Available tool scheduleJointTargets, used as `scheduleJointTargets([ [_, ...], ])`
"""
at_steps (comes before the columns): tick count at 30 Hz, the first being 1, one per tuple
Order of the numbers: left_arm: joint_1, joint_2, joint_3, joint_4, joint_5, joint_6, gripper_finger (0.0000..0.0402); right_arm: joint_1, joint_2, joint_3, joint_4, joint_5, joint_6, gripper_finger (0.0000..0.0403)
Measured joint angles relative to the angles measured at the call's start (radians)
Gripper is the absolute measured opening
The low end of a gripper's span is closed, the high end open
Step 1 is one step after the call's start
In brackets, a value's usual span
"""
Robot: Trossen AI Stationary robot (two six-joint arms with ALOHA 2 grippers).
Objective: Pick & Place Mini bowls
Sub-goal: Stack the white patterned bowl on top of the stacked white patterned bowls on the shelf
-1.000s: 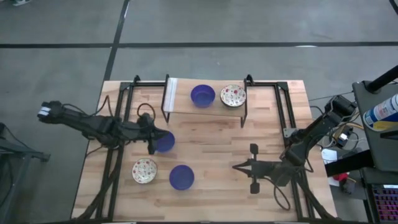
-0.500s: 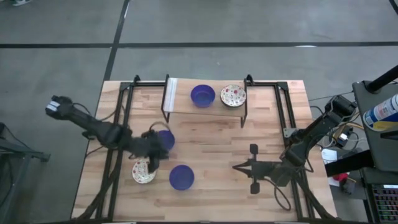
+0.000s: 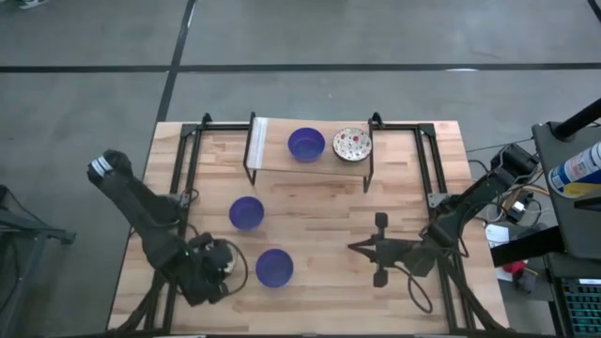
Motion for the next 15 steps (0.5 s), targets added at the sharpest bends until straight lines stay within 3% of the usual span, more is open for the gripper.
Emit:
scheduleJointTargets([
  [15, -0.005, 0.199, 0.01, -0.031, 0.114, -0.034, 0.0101, -0.015, 0.0, 0.0, 0.0, -0.001, 0.0, 0.0009],
])
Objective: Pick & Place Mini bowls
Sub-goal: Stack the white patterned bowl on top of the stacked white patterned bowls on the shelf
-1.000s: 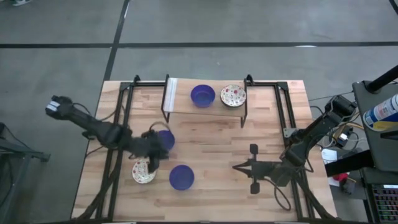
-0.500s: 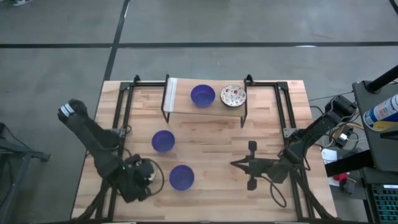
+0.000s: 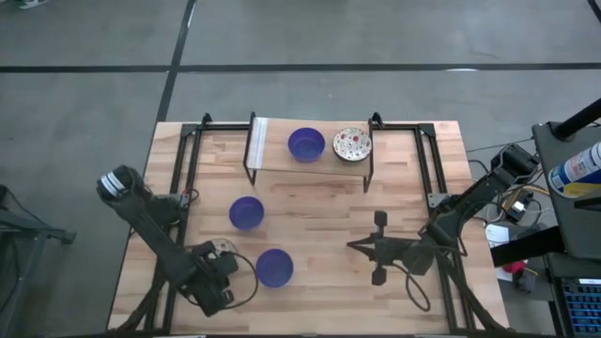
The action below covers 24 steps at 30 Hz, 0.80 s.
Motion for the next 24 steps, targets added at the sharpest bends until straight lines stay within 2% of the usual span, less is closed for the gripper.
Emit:
scheduleJointTargets([
  [24, 0.001, 0.014, -0.042, -0.054, 0.012, -0.017, 0.0101, 0.0, 0.0, 0.0, 0.001, -0.001, 0.006, 0.0009],
])
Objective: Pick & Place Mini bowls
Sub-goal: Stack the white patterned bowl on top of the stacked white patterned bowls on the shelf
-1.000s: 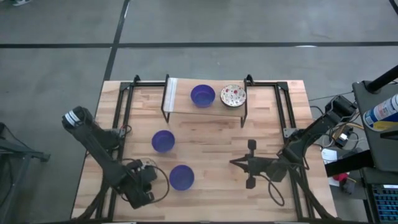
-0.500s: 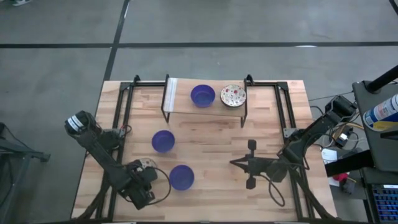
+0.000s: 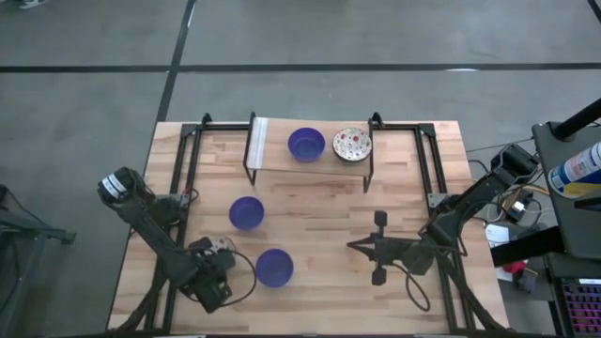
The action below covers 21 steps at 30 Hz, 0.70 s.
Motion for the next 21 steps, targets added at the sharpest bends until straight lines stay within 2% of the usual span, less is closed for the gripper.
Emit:
scheduleJointTargets([
  [4, 0.001, 0.0, -0.012, 0.004, -0.001, 0.007, 0.0089, 0.0, 0.0, 0.0, 0.0, 0.0, 0.0, 0.0009],
  [11, 0.002, -0.002, -0.014, -0.004, -0.017, 0.02, 0.0013, 0.0, 0.0, 0.0, 0.0, 0.0, 0.0, 0.0009],
  [21, 0.002, -0.002, 0.029, -0.03, -0.049, 0.024, 0.0004, -0.006, 0.0, 0.0, 0.0, -0.001, -0.004, 0.0009],
])
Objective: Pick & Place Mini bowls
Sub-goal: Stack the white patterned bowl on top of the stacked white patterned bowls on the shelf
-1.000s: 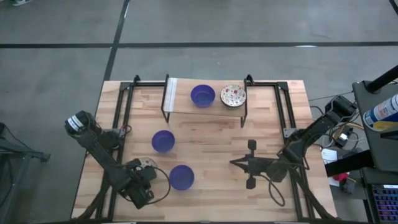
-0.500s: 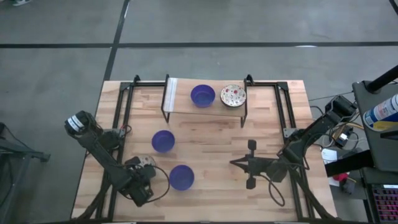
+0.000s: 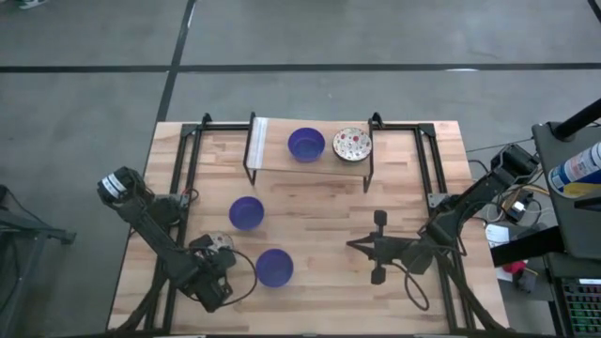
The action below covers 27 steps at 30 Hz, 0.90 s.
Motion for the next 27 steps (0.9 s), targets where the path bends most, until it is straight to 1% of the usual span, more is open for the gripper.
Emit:
scheduleJointTargets([
  [5, 0.001, 0.0, 0.052, 0.0, -0.014, 0.041, 0.0001, -0.001, 0.0, 0.0, 0.0, -0.008, -0.067, 0.0009],
  [7, 0.001, 0.0, 0.077, -0.01, -0.029, 0.061, 0.0001, -0.005, 0.0, 0.0, 0.0, -0.033, -0.092, 0.0009],
  [10, 0.003, 0.0, 0.115, -0.019, -0.064, 0.109, 0.0001, -0.023, 0.001, 0.006, -0.002, -0.132, -0.102, 0.0009],
  [15, 0.014, 0.0, 0.202, -0.016, -0.142, 0.243, 0.0001, -0.069, 0.01, 0.053, -0.003, -0.346, -0.126, 0.0017],
  [18, 0.031, 0.0, 0.261, 0.003, -0.166, 0.335, 0.0001, -0.1, 0.022, 0.096, -0.006, -0.437, -0.151, 0.0035],
  [20, 0.041, 0.0, 0.297, 0.02, -0.185, 0.406, 0.0001, -0.115, 0.036, 0.137, -0.044, -0.472, -0.168, 0.0052],
  [24, 0.055, 0.0, 0.36, 0.03, -0.197, 0.517, 0.0001, -0.141, 0.087, 0.251, -0.176, -0.477, -0.19, 0.0092],
  [27, 0.059, 0.0, 0.39, 0.058, -0.196, 0.598, 0.0001, -0.156, 0.137, 0.347, -0.263, -0.487, -0.242, 0.011],
])
